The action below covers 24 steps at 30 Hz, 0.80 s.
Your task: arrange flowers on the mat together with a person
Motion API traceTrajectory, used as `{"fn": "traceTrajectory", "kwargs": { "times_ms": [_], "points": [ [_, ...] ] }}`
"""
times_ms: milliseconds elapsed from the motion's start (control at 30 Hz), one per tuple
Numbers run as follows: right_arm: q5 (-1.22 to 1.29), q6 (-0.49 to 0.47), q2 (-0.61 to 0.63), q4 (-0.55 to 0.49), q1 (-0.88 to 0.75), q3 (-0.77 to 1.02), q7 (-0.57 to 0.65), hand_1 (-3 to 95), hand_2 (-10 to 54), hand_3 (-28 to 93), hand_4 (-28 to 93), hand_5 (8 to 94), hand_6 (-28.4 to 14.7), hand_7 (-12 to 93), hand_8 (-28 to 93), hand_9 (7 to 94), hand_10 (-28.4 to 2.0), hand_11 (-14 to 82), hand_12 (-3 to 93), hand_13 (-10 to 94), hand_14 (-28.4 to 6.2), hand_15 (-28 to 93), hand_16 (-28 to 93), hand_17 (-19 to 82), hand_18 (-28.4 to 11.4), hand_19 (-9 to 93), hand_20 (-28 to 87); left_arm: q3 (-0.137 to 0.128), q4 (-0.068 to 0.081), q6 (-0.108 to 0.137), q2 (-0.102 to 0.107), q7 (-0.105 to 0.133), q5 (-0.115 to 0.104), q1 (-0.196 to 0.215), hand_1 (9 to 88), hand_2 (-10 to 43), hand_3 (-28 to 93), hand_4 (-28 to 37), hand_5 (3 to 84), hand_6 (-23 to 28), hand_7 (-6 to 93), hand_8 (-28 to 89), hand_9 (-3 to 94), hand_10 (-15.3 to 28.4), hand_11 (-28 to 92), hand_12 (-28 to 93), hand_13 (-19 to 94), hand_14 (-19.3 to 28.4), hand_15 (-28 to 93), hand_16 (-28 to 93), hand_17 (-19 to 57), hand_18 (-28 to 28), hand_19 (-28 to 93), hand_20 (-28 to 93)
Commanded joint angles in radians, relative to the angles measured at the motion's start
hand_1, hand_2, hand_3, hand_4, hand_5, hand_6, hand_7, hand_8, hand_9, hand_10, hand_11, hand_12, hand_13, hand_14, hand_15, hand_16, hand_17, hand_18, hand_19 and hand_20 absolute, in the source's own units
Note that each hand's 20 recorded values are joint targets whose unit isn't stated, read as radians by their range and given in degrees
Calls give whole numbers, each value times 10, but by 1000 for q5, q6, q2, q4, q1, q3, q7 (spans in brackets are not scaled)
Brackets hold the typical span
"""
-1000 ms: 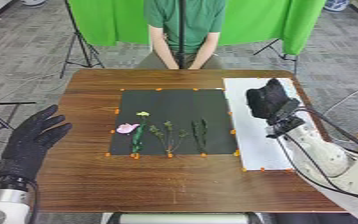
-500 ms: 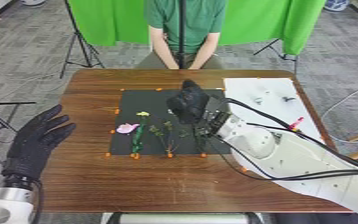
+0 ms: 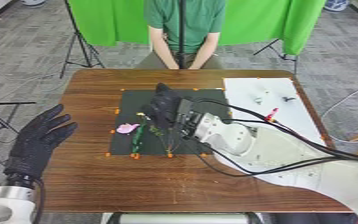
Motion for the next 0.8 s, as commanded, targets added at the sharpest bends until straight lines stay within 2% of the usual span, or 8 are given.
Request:
{"fn": "traceTrajectory", "kwargs": {
  "times_ms": [33, 200, 500, 800],
  "points": [
    [-21, -46, -19, 52, 4, 5, 6, 473, -95, 845, -283, 641, 73, 580, -33, 801, -28, 262, 544, 684, -17, 611, 426, 266, -140, 653, 427, 6, 10, -15, 2, -18, 2, -1, 283, 17, 687, -241, 370, 26, 202, -82, 334, 138, 272, 168, 309, 176, 371, 10, -36, 225, 501, 91],
    [-15, -77, -16, 73, -2, 16, -13, 478, -95, 837, -283, 637, 72, 578, -33, 799, -28, 257, 540, 683, -19, 611, 426, 266, -140, 652, 429, -2, 8, -13, 2, -20, 2, 7, 283, 16, 688, -240, 371, 27, 202, -81, 334, 138, 270, 170, 309, 176, 368, 12, -36, 225, 500, 92],
    [-13, -101, -17, 72, 1, 21, -14, 478, -95, 834, -283, 633, 73, 572, -40, 798, -26, 248, 534, 679, -17, 609, 426, 264, -139, 649, 429, 2, 11, -20, 6, -24, 4, -1, 283, 16, 688, -241, 371, 26, 200, -80, 335, 139, 268, 172, 309, 178, 366, 15, -36, 225, 497, 94],
    [-16, -133, -26, 75, -3, 31, -4, 431, -95, 842, -283, 614, 66, 554, -44, 777, -32, 226, 527, 661, -26, 610, 417, 252, -141, 641, 429, 3, 11, -19, 6, -22, 3, -1, 283, 16, 689, -241, 371, 26, 200, -80, 335, 139, 263, 173, 308, 177, 363, 16, -36, 224, 495, 95]
  ]
}}
